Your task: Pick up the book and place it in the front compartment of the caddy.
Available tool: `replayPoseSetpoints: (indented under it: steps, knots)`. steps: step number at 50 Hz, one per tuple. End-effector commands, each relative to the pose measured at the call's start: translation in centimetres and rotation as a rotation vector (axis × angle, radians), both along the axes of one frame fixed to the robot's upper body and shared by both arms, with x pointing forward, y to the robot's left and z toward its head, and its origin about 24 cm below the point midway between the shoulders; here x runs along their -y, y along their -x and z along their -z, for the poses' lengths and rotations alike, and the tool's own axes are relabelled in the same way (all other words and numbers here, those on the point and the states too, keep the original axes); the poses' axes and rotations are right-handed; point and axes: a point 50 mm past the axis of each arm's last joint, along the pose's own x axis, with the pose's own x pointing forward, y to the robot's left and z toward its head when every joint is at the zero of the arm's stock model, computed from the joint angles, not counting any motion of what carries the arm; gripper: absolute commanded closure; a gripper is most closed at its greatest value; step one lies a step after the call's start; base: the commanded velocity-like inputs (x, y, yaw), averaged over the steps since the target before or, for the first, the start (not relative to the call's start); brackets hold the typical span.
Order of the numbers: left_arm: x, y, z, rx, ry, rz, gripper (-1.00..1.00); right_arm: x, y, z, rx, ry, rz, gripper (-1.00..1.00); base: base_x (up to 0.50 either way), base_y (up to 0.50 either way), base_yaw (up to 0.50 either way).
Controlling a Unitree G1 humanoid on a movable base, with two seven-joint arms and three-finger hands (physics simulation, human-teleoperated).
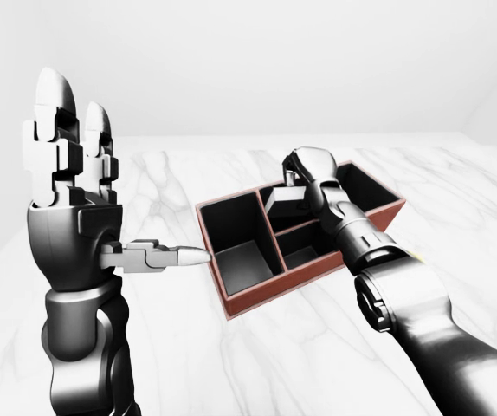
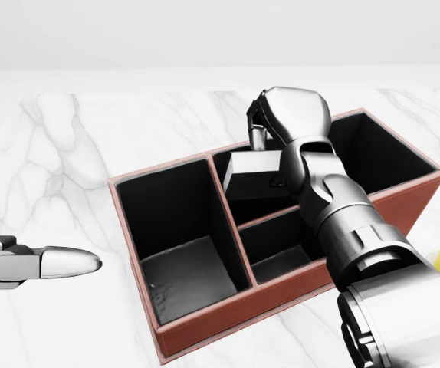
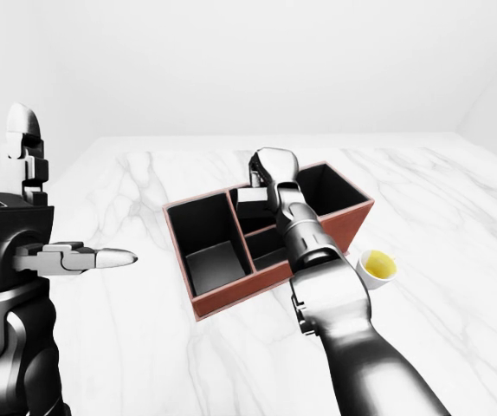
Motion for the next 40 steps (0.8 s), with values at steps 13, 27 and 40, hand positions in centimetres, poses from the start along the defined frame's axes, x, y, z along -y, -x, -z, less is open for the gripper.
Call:
replayPoseSetpoints:
  steps: [13, 27, 40]
  knots:
    - [0.0, 0.0, 0.0, 0.001, 0.0, 0.001, -1.0, -0.6, 0.1, -0.6, 0.067, -0.01, -0.004, -1.0, 0.0, 0.0, 0.0]
    - [0.0, 0.0, -0.2, 0.008, 0.001, 0.002, -1.0, -1.0, -0.1, -1.6, 0.087, -0.014, -0.018, -1.0, 0.0, 0.0, 0.0]
    - [-0.1, 0.1, -0.3, 0.018, 0.004, 0.0, -1.0, -1.1, -0.1, -1.8, 0.09, -0.032, -0.016, -1.0, 0.0, 0.0, 0.0]
